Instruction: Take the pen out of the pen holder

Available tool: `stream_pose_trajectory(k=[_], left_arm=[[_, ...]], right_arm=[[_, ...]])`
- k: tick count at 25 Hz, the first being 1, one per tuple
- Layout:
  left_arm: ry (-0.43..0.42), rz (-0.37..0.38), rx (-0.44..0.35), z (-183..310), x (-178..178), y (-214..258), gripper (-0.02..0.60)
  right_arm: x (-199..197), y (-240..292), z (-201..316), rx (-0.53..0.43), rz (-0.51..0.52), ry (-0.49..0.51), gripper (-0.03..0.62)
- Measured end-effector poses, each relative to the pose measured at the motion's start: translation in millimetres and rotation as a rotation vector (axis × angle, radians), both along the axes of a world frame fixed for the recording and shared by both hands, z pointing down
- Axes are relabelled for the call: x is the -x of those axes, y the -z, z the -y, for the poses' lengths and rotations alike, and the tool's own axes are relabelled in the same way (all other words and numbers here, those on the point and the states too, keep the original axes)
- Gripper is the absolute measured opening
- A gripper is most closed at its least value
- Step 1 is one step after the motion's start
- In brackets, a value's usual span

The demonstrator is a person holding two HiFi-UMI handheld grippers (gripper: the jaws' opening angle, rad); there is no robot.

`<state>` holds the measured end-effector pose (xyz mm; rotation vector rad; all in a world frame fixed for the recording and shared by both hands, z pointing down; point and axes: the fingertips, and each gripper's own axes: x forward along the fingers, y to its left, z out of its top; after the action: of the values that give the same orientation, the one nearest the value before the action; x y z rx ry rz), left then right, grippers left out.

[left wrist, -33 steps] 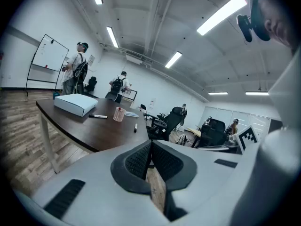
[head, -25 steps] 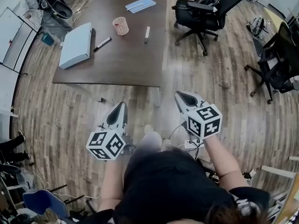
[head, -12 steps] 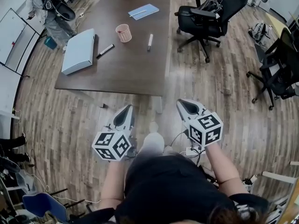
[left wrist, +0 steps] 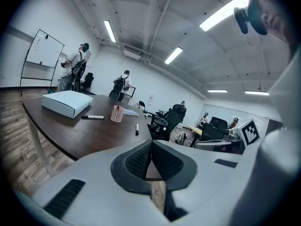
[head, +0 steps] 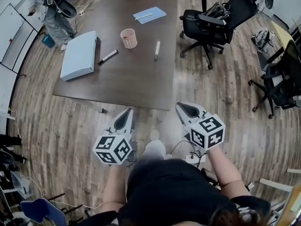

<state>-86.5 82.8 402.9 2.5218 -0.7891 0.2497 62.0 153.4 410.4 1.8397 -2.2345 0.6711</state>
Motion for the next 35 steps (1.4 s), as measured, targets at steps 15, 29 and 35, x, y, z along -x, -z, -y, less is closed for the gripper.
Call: stream_pose_trajectory(k=[15, 29, 35], left_arm=[[-0.052, -0.011, 0.004, 117, -17, -6, 0.029], [0.046, 0.008, -0.007, 172, -1, -11, 0.029], [0.162, 0.027, 0.010, 197, -2, -15, 0.029]], right_arm=[[-6, 21, 129, 0.013, -0.045, 0.036, 0.063], [-10, 39, 213, -0.016, -0.108, 0.142, 0.107], [-20, 42, 264, -0.050, -0.159, 0.257, 0.120]])
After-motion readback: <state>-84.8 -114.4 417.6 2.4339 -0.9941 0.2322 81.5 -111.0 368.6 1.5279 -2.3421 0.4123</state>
